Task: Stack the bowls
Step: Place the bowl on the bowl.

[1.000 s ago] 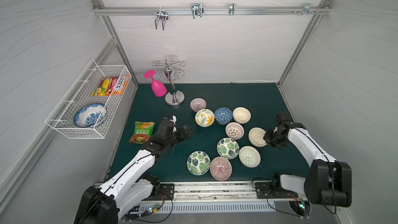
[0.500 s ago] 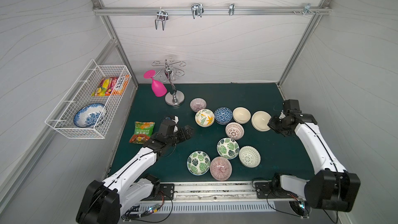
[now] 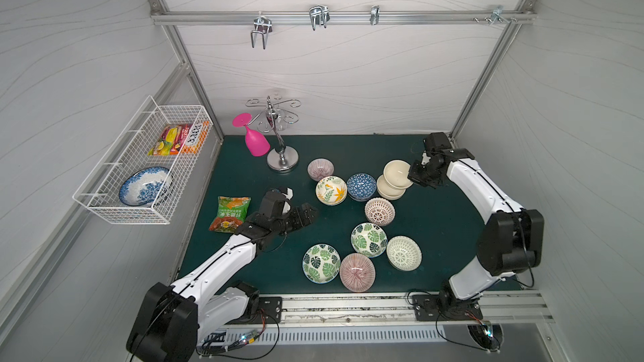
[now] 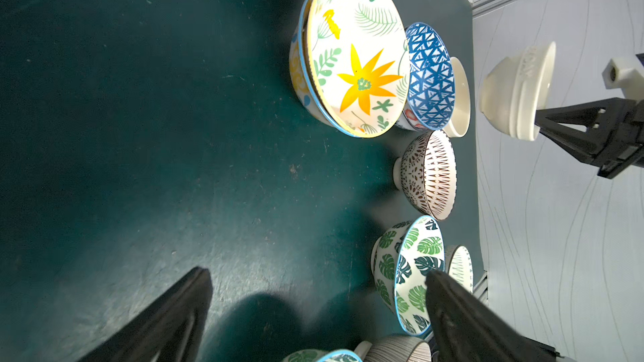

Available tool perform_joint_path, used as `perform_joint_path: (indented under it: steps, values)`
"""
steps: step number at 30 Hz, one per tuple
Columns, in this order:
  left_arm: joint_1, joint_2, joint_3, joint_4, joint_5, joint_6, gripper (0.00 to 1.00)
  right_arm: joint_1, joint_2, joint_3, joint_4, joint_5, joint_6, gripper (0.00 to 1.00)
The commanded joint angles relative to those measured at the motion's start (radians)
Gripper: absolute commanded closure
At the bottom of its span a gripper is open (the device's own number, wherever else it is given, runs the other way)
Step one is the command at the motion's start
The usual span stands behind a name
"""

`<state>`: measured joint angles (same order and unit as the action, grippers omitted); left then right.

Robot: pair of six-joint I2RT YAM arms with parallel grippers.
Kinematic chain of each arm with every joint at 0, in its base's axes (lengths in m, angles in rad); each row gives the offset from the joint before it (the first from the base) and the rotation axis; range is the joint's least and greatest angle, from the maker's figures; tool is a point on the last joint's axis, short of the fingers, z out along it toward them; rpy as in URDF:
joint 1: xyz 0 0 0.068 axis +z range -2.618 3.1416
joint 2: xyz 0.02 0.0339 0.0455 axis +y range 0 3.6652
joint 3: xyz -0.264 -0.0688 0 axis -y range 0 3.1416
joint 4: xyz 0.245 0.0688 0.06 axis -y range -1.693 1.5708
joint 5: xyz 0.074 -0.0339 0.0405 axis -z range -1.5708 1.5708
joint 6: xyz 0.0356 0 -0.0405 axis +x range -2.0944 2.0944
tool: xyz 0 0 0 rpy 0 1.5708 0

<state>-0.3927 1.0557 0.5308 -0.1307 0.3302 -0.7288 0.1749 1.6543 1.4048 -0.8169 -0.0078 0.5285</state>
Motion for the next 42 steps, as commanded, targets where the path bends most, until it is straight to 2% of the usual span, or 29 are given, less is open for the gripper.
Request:
perform_joint_path:
  steps: [1, 9, 32, 39, 42]
  values:
    - [0.000, 0.011, 0.035, 0.038, -0.008, 0.015, 0.00, 0.012, 0.035, 0.036, 0.052, 0.004, -0.007, 1.00]
    - [0.001, 0.035, 0.044, 0.040, -0.011, 0.017, 0.00, 0.030, 0.102, 0.036, 0.077, 0.016, -0.013, 1.00]
    - [0.006, 0.047, 0.046, 0.043, -0.016, 0.015, 0.00, 0.055, 0.134, 0.010, 0.072, 0.044, -0.019, 1.00]
    - [0.006, 0.045, 0.045, 0.042, -0.017, 0.013, 0.00, 0.055, 0.133, 0.026, 0.049, 0.039, -0.020, 0.78]
    - [0.006, 0.045, 0.044, 0.042, -0.017, 0.012, 0.00, 0.055, 0.122, 0.030, 0.036, 0.046, -0.021, 0.72]
